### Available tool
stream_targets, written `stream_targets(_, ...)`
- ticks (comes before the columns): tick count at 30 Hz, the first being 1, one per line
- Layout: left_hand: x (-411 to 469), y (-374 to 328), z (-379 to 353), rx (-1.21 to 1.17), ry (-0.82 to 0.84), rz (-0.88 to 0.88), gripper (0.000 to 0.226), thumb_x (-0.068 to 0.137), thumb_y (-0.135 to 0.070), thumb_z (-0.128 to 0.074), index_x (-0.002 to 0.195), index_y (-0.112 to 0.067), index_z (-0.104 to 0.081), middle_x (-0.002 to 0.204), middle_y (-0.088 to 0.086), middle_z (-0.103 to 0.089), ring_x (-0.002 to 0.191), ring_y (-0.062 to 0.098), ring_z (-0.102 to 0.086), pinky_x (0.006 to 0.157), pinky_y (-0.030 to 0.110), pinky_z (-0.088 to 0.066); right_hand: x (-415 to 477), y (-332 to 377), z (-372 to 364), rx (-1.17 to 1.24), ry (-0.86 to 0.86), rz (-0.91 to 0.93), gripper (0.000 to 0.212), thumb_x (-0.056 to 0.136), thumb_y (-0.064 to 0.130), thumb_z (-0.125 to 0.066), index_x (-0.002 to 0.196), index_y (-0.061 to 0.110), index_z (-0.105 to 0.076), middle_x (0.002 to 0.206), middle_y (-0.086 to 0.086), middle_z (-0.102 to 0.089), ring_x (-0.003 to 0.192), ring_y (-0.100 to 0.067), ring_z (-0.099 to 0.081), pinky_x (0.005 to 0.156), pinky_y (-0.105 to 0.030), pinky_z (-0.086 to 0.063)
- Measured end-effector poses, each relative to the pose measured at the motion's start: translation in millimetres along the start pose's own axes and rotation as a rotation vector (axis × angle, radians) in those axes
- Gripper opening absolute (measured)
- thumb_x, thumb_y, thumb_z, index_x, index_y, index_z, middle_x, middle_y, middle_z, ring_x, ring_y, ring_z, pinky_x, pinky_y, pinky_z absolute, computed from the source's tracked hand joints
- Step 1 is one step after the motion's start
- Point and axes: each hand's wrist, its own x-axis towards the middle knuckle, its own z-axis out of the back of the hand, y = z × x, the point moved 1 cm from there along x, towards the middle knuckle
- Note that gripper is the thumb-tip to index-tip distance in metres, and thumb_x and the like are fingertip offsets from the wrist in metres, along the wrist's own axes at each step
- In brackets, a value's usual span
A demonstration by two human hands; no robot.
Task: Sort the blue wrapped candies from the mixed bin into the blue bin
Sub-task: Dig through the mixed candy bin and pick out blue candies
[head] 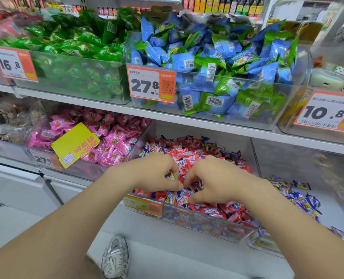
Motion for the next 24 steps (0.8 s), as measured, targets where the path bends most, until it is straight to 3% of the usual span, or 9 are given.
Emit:
stream_targets(2, 1, 1, -1, -0.002, 0.043, -0.021, 0.022, 0.089, -0.052, -0.077, 0.096, -0.031, -0.079, 0.079, -0.008, -0.068, 0.071, 0.004, -0.058, 0.067, 0.032, -0.048, 3, 3, -2, -0.045, 0.047, -0.01, 0.044, 0.082, 0.055, -0.08, 0.121, 0.037, -0.075, 0.105, 0.013, -0.07, 0.099, -0.016, -0.062, 0.08, -0.038, -0.057)
stream_targets(5, 0, -1, -3, 0.005, 0.147, -0.018, 0.025, 0.086, -0.043, -0.082, 0.109, -0.034, -0.079, 0.071, -0.011, -0.061, 0.066, -0.009, -0.055, 0.064, 0.031, -0.045, 3, 6, -7, -0.06, 0.046, -0.028, 0.026, 0.081, 0.046, -0.081, 0.102, 0.031, -0.08, 0.091, 0.014, -0.07, 0.091, -0.016, -0.064, 0.075, -0.037, -0.058)
stream_targets(8, 0, -3, -4, 0.04, 0.147, -0.022, 0.031, 0.082, -0.037, -0.085, 0.112, -0.032, -0.079, 0.071, -0.013, -0.058, 0.065, -0.01, -0.054, 0.069, 0.033, -0.051, 1, 2, -6, -0.04, 0.017, -0.055, 0.013, 0.084, 0.038, -0.076, 0.092, 0.028, -0.079, 0.089, 0.013, -0.071, 0.09, -0.016, -0.064, 0.072, -0.033, -0.054)
stream_targets(10, 1, -4, -4, 0.086, 0.132, -0.034, 0.023, 0.079, -0.037, -0.088, 0.1, -0.031, -0.081, 0.072, -0.014, -0.056, 0.072, -0.018, -0.049, 0.069, 0.032, -0.047, -1, 0, -4, -0.037, -0.003, -0.06, 0.02, 0.084, 0.044, -0.076, 0.099, 0.031, -0.078, 0.093, 0.012, -0.071, 0.093, -0.017, -0.063, 0.074, -0.034, -0.053)
stream_targets(13, 2, -5, -4, 0.114, 0.131, -0.015, 0.02, 0.077, -0.039, -0.089, 0.076, -0.029, -0.071, 0.071, -0.009, -0.058, 0.069, -0.001, -0.051, 0.065, 0.033, -0.047, -1, 4, -6, -0.052, 0.008, -0.04, 0.028, 0.082, 0.051, -0.078, 0.101, 0.03, -0.077, 0.097, 0.011, -0.071, 0.094, -0.018, -0.063, 0.072, -0.035, -0.053)
stream_targets(17, -3, 0, 5, 0.03, 0.095, 0.045, 0.027, 0.085, -0.047, -0.083, 0.083, -0.024, -0.069, 0.079, -0.003, -0.065, 0.068, 0.015, -0.065, 0.064, 0.04, -0.054, -5, 5, 2, -0.026, -0.046, -0.113, 0.033, 0.077, 0.05, -0.067, 0.08, 0.017, -0.067, 0.078, -0.003, -0.065, 0.081, -0.025, -0.062, 0.065, -0.038, -0.054)
stream_targets(20, -12, 2, 16, -0.154, 0.03, 0.111, 0.026, 0.097, -0.04, -0.072, 0.093, -0.017, -0.061, 0.084, -0.003, -0.061, 0.06, 0.016, -0.074, 0.052, 0.031, -0.052, -10, -3, 13, 0.067, -0.126, -0.178, 0.05, 0.08, 0.057, -0.048, 0.07, 0.009, -0.055, 0.064, -0.01, -0.056, 0.062, -0.027, -0.054, 0.059, -0.039, -0.049)
stream_targets(22, -15, 2, 18, -0.181, -0.013, 0.112, 0.023, 0.1, -0.031, -0.07, 0.092, -0.012, -0.058, 0.092, 0.004, -0.067, 0.063, 0.014, -0.076, 0.049, 0.024, -0.05, -11, -5, 17, 0.137, -0.185, -0.158, 0.05, 0.088, 0.055, -0.038, 0.065, 0.01, -0.044, 0.059, -0.011, -0.042, 0.054, -0.026, -0.039, 0.056, -0.045, -0.043)
stream_targets(24, -15, 1, 19, -0.176, -0.046, 0.096, 0.017, 0.097, -0.019, -0.072, 0.088, -0.012, -0.059, 0.093, 0.005, -0.069, 0.063, 0.013, -0.076, 0.048, 0.023, -0.05, -11, -7, 18, 0.184, -0.221, -0.137, 0.059, 0.104, 0.056, -0.039, 0.071, 0.008, -0.048, 0.059, -0.013, -0.047, 0.054, -0.028, -0.043, 0.06, -0.048, -0.043)
